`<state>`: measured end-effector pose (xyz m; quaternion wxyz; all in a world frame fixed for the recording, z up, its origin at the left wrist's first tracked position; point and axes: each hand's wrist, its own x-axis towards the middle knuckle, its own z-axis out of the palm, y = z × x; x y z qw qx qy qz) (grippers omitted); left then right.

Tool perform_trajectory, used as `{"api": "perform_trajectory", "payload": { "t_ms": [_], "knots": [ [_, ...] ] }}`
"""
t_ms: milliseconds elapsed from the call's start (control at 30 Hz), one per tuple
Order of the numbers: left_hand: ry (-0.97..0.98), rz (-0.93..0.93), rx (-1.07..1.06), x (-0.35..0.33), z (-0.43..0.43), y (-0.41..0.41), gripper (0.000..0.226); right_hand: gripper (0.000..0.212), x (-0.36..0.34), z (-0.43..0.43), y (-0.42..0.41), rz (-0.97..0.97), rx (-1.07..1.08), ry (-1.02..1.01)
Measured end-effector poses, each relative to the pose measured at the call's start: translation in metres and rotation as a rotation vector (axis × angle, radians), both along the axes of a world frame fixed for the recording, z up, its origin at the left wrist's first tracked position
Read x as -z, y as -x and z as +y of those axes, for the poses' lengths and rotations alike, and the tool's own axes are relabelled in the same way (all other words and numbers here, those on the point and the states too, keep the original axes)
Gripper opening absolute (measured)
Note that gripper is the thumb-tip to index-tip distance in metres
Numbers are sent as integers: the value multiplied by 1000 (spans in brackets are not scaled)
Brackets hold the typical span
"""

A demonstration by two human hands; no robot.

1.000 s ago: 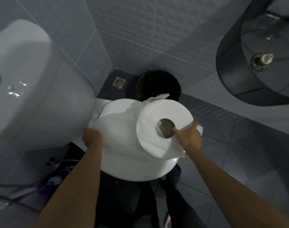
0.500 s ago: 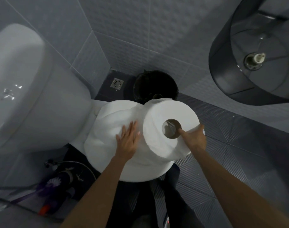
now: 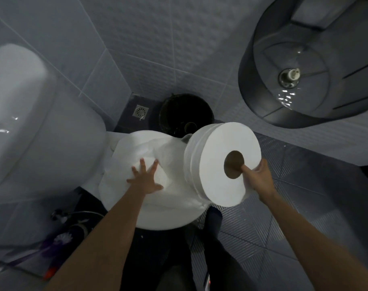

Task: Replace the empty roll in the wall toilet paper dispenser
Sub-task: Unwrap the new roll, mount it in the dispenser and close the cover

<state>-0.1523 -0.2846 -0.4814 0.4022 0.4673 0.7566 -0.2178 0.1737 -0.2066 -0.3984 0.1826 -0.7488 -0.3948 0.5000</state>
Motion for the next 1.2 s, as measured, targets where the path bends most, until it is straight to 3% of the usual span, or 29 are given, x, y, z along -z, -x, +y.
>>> {"api": "perform_trajectory", "payload": {
  "t_ms": [67, 167, 267, 367, 500, 633, 700, 1000, 1200],
  "knots": [
    [4, -24, -25, -20, 7, 1, 92, 51, -18, -4, 0, 34, -5, -40],
    [-166, -167, -274, -71, 15, -6, 81, 65, -51, -12, 7, 65, 28, -55],
    [-483, -449, -621, -150, 19, -26, 59, 70, -87, -23, 17, 106, 46, -88],
    [-572, -811, -818, -231, 7, -48, 52, 69, -129, -33, 30, 152, 130, -140],
    [-709, -984, -708, -303, -8, -66, 67, 65, -184, -40, 47, 205, 230, -216],
    [-788, -946, -610, -359, 5, -72, 107, 66, -234, -39, 55, 239, 307, -317],
    [-805, -909, -506, -379, 18, -72, 115, 65, -256, -33, 56, 253, 334, -377],
    [-948, -1096, -371, -428, 82, -87, 104, 77, -323, 8, 41, 271, 415, -603],
    [-984, -1155, -270, -446, 134, -111, 102, 90, -373, 51, 2, 7, 240, -821]
  ]
}}
